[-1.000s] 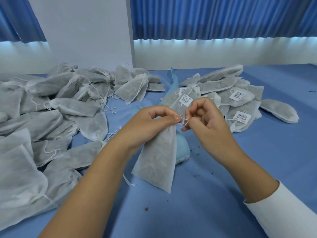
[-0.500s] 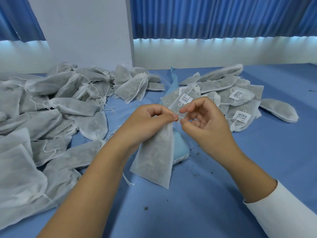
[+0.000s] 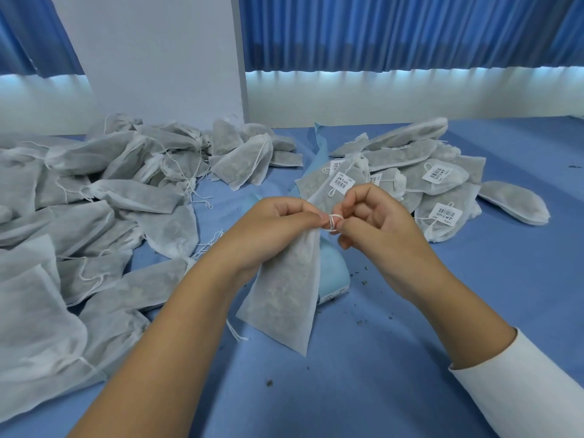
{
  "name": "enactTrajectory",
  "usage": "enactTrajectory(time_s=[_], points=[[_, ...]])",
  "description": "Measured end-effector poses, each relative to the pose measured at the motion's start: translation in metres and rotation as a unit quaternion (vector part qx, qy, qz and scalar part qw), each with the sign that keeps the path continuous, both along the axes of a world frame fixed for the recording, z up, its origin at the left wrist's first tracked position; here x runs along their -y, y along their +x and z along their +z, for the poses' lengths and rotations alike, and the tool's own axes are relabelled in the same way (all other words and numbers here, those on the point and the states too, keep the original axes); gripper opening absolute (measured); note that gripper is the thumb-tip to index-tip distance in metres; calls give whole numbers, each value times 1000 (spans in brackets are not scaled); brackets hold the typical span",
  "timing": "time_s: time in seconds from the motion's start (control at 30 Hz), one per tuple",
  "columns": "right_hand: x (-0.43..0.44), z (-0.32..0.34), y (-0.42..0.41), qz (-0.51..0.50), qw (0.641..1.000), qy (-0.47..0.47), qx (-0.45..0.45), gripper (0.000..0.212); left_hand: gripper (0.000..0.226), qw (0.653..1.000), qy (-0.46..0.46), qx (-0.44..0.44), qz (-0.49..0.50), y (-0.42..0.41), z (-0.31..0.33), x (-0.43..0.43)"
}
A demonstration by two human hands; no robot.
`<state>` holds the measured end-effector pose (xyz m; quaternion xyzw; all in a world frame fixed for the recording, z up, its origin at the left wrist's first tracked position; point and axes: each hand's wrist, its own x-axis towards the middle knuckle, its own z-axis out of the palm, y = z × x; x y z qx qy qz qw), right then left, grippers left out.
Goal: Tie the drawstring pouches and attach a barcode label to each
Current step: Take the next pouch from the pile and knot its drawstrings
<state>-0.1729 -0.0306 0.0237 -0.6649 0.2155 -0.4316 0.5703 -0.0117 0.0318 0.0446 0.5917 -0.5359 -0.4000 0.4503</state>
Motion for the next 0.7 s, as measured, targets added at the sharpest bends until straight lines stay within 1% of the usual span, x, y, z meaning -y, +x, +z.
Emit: enactTrajectory(time_s=[0.1, 0.2, 0.37, 0.43, 0.5, 0.57, 0.63, 0.7], points=[[0, -1, 2, -9, 1000, 1, 19, 25, 11, 1000, -2, -24, -6, -1, 0, 0], [-1, -2, 2, -22, 999, -15, 23, 24, 11, 999, 0, -48, -16, -1, 1, -1], [-3, -3, 3, -63, 997, -51, -16, 18, 9, 997, -9, -75, 3, 1, 3, -2], [-3, -4, 3, -77, 995, -58, -23, 18, 9, 997, -10, -80, 15, 1, 3, -1], [-3, -4, 2, -90, 994, -60, -22, 19, 15, 996, -11, -79, 30, 0, 3, -1], [-3, -4, 1, -95, 993, -65, -21, 15, 18, 996, -12, -79, 39, -1, 3, 0], [-3, -5, 1, -100, 992, -74, -25, 9, 16, 995, -13, -84, 43, -2, 4, -1], [-2, -5, 1, -104, 991, -78, -26, 8, 14, 996, -13, -79, 44, -2, 4, -2]])
